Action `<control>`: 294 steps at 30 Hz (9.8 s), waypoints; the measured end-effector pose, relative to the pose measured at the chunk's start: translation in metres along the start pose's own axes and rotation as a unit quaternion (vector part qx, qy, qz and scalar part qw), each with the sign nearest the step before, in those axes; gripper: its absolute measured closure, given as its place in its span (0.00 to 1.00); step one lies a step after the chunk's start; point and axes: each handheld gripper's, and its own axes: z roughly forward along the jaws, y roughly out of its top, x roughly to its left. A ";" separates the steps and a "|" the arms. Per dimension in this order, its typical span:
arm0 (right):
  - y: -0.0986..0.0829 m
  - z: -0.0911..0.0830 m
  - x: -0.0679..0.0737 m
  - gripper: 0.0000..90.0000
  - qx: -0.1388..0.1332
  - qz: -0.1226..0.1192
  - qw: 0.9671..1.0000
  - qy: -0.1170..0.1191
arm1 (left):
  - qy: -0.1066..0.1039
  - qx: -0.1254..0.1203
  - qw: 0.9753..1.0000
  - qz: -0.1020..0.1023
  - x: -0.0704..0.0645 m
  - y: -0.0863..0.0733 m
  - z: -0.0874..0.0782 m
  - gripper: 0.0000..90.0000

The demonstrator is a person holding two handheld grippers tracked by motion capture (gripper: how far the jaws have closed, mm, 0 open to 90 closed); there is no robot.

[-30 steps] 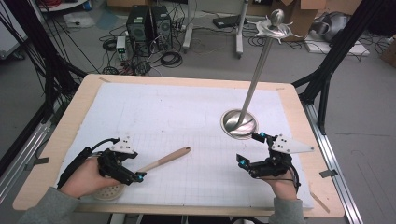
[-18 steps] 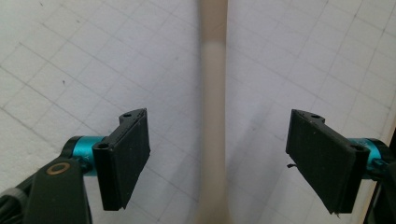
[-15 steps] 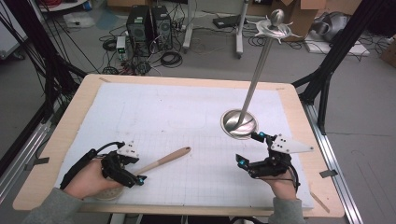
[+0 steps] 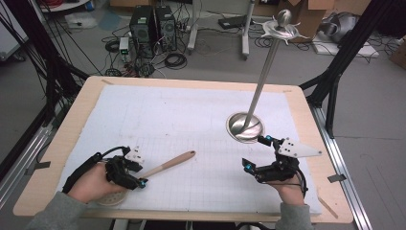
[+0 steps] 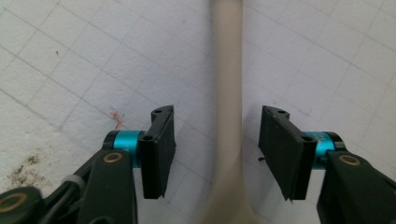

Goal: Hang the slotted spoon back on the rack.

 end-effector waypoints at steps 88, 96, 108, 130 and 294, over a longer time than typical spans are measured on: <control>0.000 -0.011 -0.002 0.02 -0.025 0.012 1.000 0.007 | -0.010 -0.144 0.989 0.023 0.005 0.085 -0.053 0.86; 0.000 -0.012 -0.003 0.02 -0.026 0.013 1.000 0.007 | -0.012 -0.164 0.986 0.019 0.009 0.093 -0.052 0.87; 0.000 -0.013 -0.004 0.02 -0.029 0.016 0.999 0.006 | -0.012 -0.179 0.984 0.007 0.020 0.102 -0.060 0.87; -0.004 -0.017 -0.010 0.02 -0.032 0.022 0.999 0.004 | -0.032 -0.208 0.977 0.021 0.031 0.120 -0.082 0.87; -0.015 -0.041 -0.026 0.02 -0.059 0.055 0.997 -0.013 | -0.066 -0.252 0.965 0.031 0.022 0.269 -0.062 0.87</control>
